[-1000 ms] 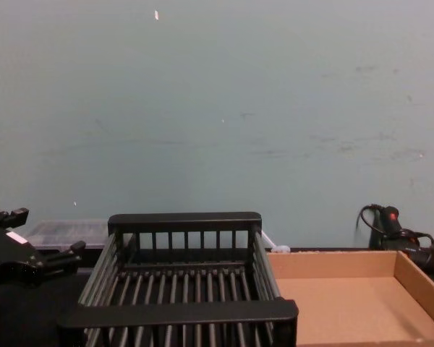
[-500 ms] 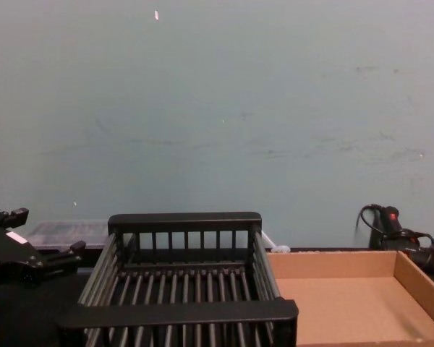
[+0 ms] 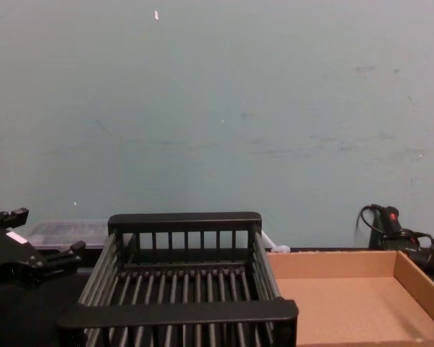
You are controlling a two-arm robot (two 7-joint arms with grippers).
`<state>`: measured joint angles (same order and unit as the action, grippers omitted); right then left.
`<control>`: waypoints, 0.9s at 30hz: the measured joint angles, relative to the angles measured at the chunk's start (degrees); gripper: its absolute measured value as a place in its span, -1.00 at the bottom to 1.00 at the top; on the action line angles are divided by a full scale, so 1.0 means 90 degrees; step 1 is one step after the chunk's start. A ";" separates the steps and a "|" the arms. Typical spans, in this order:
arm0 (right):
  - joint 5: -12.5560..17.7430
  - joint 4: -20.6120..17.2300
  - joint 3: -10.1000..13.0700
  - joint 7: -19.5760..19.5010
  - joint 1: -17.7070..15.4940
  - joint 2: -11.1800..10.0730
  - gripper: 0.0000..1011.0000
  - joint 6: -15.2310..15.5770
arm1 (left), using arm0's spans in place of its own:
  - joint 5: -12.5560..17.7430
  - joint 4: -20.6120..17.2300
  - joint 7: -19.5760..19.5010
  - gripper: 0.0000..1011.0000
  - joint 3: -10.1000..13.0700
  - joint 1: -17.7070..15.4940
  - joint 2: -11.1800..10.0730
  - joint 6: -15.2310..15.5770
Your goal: Pick up the white tape and place it into the black box , Pick up the silver tape and place it into the brown box.
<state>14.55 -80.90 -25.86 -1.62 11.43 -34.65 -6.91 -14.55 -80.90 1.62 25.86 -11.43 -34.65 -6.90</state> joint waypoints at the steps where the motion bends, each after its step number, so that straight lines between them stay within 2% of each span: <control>1: 0.0000 0.0000 0.0000 0.0000 0.0000 0.0000 0.98 0.0000 | 0.0000 0.0000 0.0000 0.98 0.0000 -0.0001 0.0000 0.0000; 27: 0.0000 0.0000 0.0000 0.0000 0.0000 0.0000 0.98 0.0000 | 0.0000 0.0000 0.0000 0.98 0.0000 0.0000 0.0000 0.0000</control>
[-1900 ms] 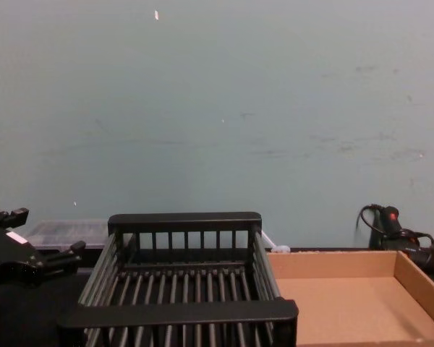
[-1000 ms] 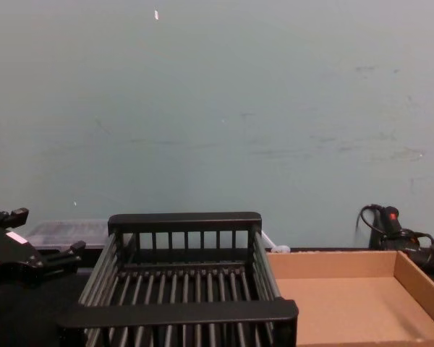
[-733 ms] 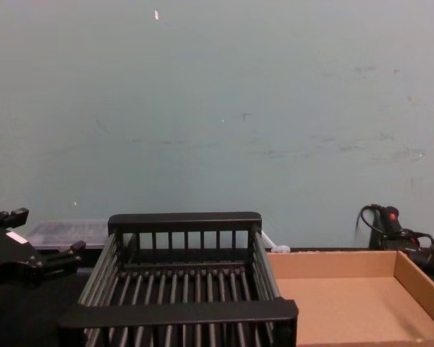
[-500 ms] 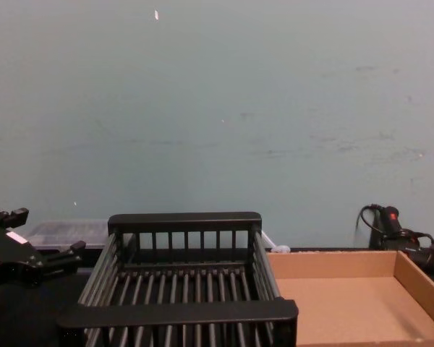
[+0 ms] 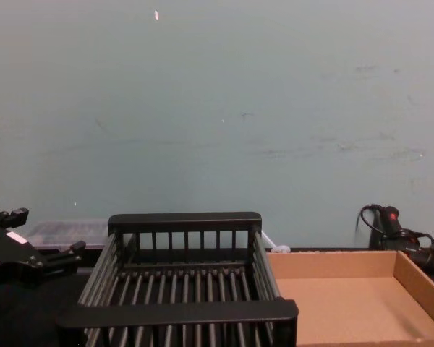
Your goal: Pick up the white tape and place it into the black box , Pick up the silver tape and place it into the brown box.
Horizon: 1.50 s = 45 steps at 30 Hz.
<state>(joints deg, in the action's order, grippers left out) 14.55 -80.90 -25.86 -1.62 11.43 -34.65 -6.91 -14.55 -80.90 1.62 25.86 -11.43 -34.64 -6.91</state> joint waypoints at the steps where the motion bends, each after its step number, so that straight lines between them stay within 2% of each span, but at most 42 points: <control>1: 0.0000 0.0000 0.0000 0.0000 0.0000 0.0000 0.98 0.0000 | 0.0000 0.0000 0.0000 0.98 0.0000 -0.0001 0.0000 0.0000; 24: 0.0000 -0.0003 0.0005 0.0002 -0.0003 0.0001 0.98 0.0002 | 0.0000 -0.0001 0.0000 0.98 0.0000 0.0000 0.0000 0.0000; 28: 0.0073 -0.0197 0.0142 0.0086 -0.0138 -0.0069 0.98 0.0080 | 0.0000 0.0000 0.0000 0.98 0.0000 0.0000 0.0000 0.0000; 34: 0.0459 -0.0710 0.0415 0.0400 -0.0505 -0.0225 0.98 0.0436 | 0.0000 0.0000 0.0000 0.98 0.0000 0.0000 0.0000 0.0000; 45: 0.0973 -0.1565 0.0826 0.0834 -0.1209 -0.0530 0.98 0.0813 | 0.0000 0.0000 0.0000 0.98 0.0000 0.0000 0.0000 0.0000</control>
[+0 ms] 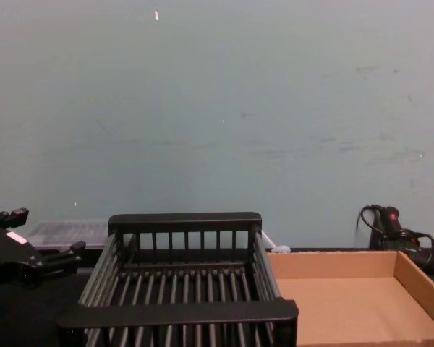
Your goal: Pick up the white tape and place it into the black box , Pick up the silver tape and place it into the brown box.
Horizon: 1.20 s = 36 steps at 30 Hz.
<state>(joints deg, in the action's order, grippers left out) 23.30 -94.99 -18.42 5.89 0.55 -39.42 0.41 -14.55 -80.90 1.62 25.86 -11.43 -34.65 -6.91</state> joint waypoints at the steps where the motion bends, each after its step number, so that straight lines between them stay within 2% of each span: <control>1: 0.0027 -0.0055 0.0032 0.0022 -0.0056 -0.0023 0.98 0.0020 | 0.0000 0.0000 0.0000 0.98 0.0000 0.0000 0.0000 0.0000; 5: 0.0193 -0.0354 0.0195 0.0164 -0.0351 -0.0115 0.98 0.0145 | 0.0000 0.0000 0.0000 0.98 0.0000 0.0000 0.0000 0.0000; 18: 0.0438 -0.0956 0.0507 0.0651 -0.1005 -0.0409 0.98 0.0505 | 0.0000 0.0000 0.0000 0.98 0.0000 0.0000 0.0000 0.0000; 27: 0.0452 -0.1224 0.0654 0.0896 -0.1336 -0.0559 0.98 0.0694 | 0.0000 0.0000 0.0000 0.98 0.0000 0.0000 0.0000 0.0000; 36: 0.0592 -0.1322 0.0731 0.1156 -0.1507 -0.0564 0.98 0.1162 | 0.0000 0.0000 0.0000 0.98 0.0000 0.0000 0.0000 0.0000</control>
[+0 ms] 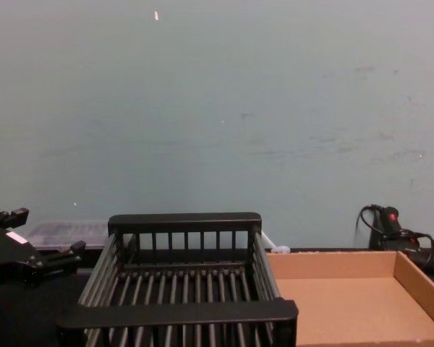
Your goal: Pick up the white tape and place it into the black box , Pick up the silver tape and place it into the brown box.
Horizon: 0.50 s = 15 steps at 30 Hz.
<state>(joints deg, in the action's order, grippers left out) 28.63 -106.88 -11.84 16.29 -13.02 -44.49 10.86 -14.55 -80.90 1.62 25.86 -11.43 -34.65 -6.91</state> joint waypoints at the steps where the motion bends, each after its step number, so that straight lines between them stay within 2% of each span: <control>1: 0.0001 0.0006 -0.0001 0.0024 -0.0001 0.0024 0.98 0.0055 | 0.0000 0.0000 0.0000 0.98 0.0000 0.0000 0.0000 0.0000; 15: -0.0272 0.0407 -0.0189 0.0283 0.0195 0.0378 0.98 0.0179 | 0.0000 0.0000 0.0000 0.98 0.0000 0.0000 0.0000 0.0000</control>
<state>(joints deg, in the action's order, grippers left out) 26.19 -103.22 -13.55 18.84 -11.26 -41.09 12.48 -14.55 -80.90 1.62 25.86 -11.43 -34.65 -6.91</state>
